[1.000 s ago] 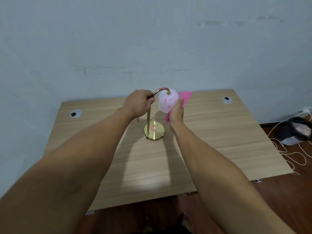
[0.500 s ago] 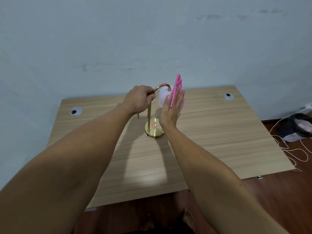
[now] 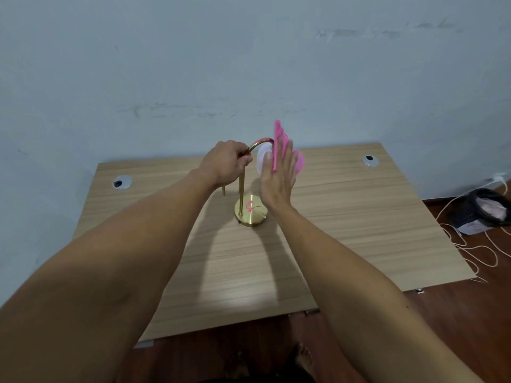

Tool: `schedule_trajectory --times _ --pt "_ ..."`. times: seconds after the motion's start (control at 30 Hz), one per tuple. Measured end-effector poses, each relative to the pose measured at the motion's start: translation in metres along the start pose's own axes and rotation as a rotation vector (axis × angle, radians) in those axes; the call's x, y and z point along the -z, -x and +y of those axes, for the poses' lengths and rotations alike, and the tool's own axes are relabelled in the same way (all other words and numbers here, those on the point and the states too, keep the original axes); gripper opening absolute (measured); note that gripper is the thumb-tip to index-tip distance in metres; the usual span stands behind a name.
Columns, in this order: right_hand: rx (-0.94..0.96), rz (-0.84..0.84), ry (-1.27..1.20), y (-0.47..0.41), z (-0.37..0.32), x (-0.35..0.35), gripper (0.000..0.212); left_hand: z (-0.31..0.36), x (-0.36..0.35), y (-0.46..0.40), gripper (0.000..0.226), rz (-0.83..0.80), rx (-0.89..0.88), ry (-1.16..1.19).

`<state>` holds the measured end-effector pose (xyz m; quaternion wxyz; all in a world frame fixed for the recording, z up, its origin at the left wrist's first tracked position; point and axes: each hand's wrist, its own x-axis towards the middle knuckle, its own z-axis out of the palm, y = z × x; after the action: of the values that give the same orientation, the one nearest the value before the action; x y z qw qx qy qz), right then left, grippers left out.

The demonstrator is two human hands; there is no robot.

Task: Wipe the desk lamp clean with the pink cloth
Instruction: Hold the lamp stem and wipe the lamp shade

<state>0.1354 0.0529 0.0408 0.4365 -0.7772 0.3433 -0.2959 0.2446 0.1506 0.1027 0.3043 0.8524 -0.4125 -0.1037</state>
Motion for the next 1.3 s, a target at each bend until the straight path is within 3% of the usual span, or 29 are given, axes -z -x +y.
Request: schedule_trajectory --times 0.07,0.23,0.33,0.43,0.5,0.53,0.6,0.7,0.9,1.0,1.13,1.2,1.27,1.3 --pt "0.068 0.042 0.057 0.005 0.01 -0.003 0.065 0.0 0.0 0.0 0.022 0.002 -0.005 0.003" --pt "-0.009 0.123 -0.082 -0.001 0.007 -0.003 0.058 0.0 -0.001 -0.001 0.022 -0.002 0.0 0.0" --pt "-0.196 0.14 -0.207 -0.015 0.014 -0.01 0.061 0.0 0.0 -0.001 0.022 -0.011 0.016 0.01" --pt "-0.461 0.112 -0.439 -0.041 0.052 -0.019 0.09 0.0 0.0 -0.001 0.022 -0.014 0.019 0.02" --pt "-0.528 0.06 -0.445 -0.045 0.057 -0.016 0.096 0.0 0.0 -0.002 0.022 -0.015 0.017 0.019" --pt "-0.481 0.053 -0.367 -0.036 0.041 -0.01 0.088 -0.001 0.0 -0.002 0.022 -0.014 0.019 0.022" --pt "-0.207 0.056 -0.156 -0.016 0.01 0.001 0.066 -0.002 -0.001 -0.002 0.022 -0.008 0.017 0.025" --pt "0.068 0.035 0.042 0.0 0.001 0.002 0.061 -0.002 -0.001 -0.001 0.024 -0.005 0.001 0.022" --pt "-0.003 0.094 -0.065 -0.003 0.009 0.001 0.058 0.0 -0.002 -0.002 0.022 -0.001 0.0 0.025" --pt "-0.182 0.112 -0.206 -0.015 0.019 -0.008 0.061 -0.001 -0.001 -0.001 0.022 -0.005 0.015 0.034" --pt "-0.492 0.087 -0.457 -0.049 0.087 -0.029 0.112 0.0 -0.001 0.0 0.022 -0.007 0.018 0.033" --pt "-0.49 0.064 -0.397 -0.039 0.068 -0.022 0.1 0.0 0.0 0.0 0.022 -0.01 0.024 0.034" --pt "-0.267 0.098 -0.248 -0.017 0.021 -0.006 0.064 -0.001 0.0 0.0 0.023 -0.009 0.03 0.038" --pt "-0.138 0.107 -0.172 -0.011 0.008 -0.003 0.059 -0.001 0.0 0.0 0.022 -0.009 0.028 0.038"
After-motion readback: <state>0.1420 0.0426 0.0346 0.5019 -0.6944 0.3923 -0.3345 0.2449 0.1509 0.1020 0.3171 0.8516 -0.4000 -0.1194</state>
